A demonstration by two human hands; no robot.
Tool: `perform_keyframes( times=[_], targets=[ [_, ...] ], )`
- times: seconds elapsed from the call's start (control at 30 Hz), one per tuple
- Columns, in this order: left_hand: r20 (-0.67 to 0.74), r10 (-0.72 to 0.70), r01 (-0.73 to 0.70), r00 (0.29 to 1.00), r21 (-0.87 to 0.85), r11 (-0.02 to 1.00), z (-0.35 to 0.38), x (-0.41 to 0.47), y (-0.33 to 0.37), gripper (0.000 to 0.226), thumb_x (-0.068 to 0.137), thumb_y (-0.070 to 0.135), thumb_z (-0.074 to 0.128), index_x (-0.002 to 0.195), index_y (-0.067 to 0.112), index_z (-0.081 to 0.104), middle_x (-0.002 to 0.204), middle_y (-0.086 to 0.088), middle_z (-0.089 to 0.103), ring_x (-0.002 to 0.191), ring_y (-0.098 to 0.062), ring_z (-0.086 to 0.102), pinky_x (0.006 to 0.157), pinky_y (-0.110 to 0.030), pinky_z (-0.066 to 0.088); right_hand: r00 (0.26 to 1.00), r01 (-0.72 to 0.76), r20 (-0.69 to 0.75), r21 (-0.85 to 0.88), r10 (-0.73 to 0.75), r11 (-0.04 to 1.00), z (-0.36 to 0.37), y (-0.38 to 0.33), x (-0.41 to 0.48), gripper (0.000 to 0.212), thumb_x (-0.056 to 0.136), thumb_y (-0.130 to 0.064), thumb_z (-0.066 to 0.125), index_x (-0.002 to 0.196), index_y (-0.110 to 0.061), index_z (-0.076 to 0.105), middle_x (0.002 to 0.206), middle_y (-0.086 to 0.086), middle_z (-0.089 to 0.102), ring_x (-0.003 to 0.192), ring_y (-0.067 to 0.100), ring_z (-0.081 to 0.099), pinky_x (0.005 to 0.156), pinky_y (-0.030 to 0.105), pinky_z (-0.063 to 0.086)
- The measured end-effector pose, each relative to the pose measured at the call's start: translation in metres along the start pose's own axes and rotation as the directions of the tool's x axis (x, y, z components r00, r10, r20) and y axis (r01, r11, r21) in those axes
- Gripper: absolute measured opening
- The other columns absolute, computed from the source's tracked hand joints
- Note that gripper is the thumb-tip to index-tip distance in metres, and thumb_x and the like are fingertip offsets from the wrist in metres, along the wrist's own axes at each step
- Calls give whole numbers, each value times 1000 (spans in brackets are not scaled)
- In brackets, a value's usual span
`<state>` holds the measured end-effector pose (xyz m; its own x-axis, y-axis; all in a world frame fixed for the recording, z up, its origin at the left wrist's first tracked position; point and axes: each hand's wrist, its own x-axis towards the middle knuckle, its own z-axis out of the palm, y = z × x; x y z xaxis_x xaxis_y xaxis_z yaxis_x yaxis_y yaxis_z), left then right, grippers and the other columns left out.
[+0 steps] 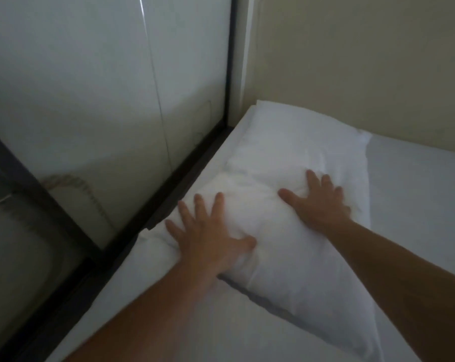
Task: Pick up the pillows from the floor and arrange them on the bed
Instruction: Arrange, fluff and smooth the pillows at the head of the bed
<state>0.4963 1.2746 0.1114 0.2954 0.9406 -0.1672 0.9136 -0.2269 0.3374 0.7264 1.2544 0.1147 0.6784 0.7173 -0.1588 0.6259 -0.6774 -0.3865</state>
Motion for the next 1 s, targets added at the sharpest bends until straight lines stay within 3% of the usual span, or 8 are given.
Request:
perform_keyframes(
  times=[0.1,0.17,0.3,0.37,0.57,0.73,0.87,1.0],
  targets=[
    [171,-55,67,984,-63,996,1,15,-14,108,52,84,57,142,44,13,158,0,15,144,-36,15,111,-66,16,992,-115,-31,102,119,988,-4,0,7,125,45,-90,51,145,-33,5,154,18,17,141,39,16,109,63,20],
    [115,-46,61,992,-125,990,4,17,-16,77,64,67,63,130,37,36,138,-5,43,123,-34,45,99,-58,40,991,-122,-44,70,125,990,-1,-8,8,116,51,-79,63,144,-29,15,143,23,36,132,42,32,105,57,31],
    [-144,-16,-1,989,-113,994,14,20,-15,11,92,30,52,94,19,54,103,-8,61,92,-30,60,80,-43,50,968,-101,-234,-19,94,995,4,-23,15,40,78,-31,65,111,-10,59,115,18,63,108,37,58,90,42,45],
    [-253,11,-61,968,-193,979,21,15,-20,11,93,22,52,85,15,54,93,-10,66,87,-32,62,75,-41,49,953,-77,-291,23,80,997,7,-22,16,24,83,-17,56,102,-4,65,109,20,66,103,38,61,86,38,47],
    [-553,-60,-260,831,-481,837,0,21,-5,6,88,11,63,86,6,64,83,-18,71,83,-37,65,75,-44,52,783,137,-616,309,89,941,-54,-50,21,31,88,-25,51,110,-10,67,112,20,67,109,38,56,88,35,41],
    [-752,-91,-432,653,-469,770,-21,31,7,7,91,7,61,88,4,66,91,-15,73,87,-33,67,84,-36,51,620,393,-785,324,12,861,-86,-72,32,31,84,-34,53,102,-16,70,103,10,71,101,30,60,81,29,36],
    [-530,-65,-245,846,-493,835,10,38,-22,9,92,15,59,89,6,61,88,-17,70,87,-37,63,78,-46,50,743,160,-666,282,73,946,-25,-45,30,32,84,-34,50,104,-16,68,103,12,70,100,35,60,74,33,40],
    [-402,-36,-155,915,-434,887,28,41,-31,13,97,19,49,88,14,56,93,-8,66,93,-33,59,105,-58,34,871,8,-485,169,76,986,13,-27,29,32,91,-36,43,109,-18,63,111,14,64,105,37,57,81,40,41]
  ],
)
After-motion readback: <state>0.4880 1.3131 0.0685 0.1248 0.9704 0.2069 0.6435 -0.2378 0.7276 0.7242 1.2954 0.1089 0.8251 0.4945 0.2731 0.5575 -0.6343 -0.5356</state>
